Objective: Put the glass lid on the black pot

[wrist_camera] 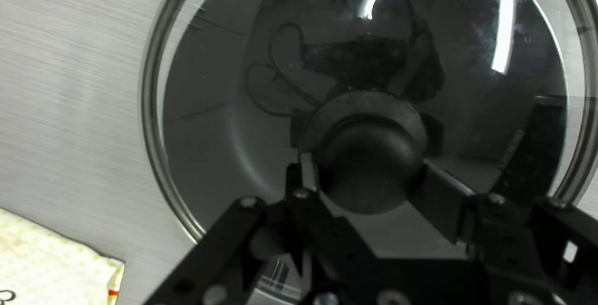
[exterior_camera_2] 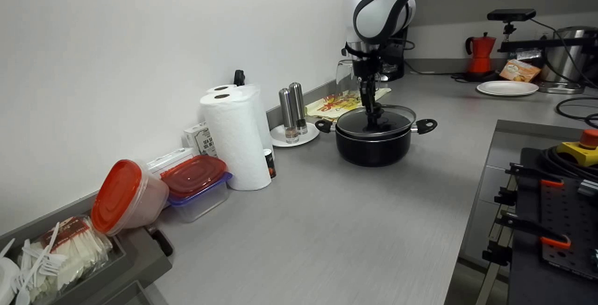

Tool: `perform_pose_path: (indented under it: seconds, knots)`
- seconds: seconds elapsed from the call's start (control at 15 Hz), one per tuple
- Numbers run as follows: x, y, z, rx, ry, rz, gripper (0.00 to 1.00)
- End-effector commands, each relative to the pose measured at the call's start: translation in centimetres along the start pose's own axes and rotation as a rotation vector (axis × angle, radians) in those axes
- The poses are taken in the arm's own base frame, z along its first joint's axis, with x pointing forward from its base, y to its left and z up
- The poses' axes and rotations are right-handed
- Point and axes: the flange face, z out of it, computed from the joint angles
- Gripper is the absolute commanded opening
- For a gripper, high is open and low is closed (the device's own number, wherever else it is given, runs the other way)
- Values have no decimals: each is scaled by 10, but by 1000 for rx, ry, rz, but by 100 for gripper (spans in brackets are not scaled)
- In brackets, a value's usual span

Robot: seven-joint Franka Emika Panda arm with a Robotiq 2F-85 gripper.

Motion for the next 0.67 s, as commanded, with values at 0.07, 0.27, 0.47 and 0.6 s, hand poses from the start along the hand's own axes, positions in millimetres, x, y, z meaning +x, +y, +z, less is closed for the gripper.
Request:
perform_pose_path:
  seconds: [0.07,0.27,0.47,0.6]
  knots:
    - [1,2,-6,12,22,56,26]
    - [0,-1,-3,21,21,91,26]
    - [0,-1,1,15,21,113,26]
    - [0,0,3,0,30,128,26]
